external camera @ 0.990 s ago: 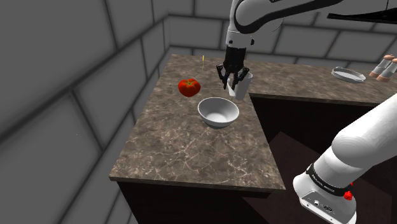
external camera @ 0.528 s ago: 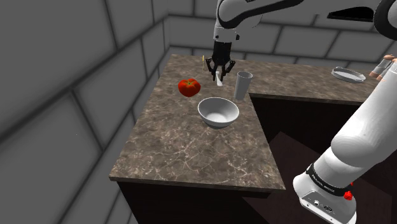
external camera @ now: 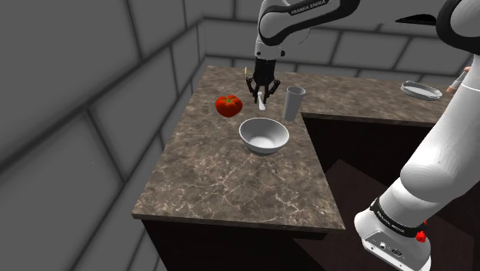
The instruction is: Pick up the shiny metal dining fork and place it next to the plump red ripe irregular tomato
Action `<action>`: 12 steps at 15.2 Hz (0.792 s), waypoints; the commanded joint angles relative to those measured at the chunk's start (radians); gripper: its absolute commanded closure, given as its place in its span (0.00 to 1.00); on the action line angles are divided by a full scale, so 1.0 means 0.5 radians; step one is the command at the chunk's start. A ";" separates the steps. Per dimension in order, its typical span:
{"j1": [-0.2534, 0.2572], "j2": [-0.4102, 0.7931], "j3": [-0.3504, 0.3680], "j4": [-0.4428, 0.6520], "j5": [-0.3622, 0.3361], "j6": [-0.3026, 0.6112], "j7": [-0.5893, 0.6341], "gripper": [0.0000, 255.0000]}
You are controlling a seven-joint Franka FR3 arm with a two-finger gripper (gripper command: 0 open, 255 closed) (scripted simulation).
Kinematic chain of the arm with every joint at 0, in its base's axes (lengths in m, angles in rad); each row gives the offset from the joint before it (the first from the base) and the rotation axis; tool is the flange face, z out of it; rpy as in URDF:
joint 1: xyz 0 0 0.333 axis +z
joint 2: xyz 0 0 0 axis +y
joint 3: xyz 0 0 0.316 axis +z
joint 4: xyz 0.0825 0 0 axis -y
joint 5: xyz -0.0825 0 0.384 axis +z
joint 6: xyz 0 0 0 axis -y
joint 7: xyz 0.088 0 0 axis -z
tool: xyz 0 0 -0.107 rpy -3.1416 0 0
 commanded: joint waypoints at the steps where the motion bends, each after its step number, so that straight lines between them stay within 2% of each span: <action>1: 0.001 0.020 -0.001 -0.031 -0.005 0.051 -0.002 1.00; 12: 0.011 0.134 -0.007 -0.190 -0.032 0.321 -0.004 1.00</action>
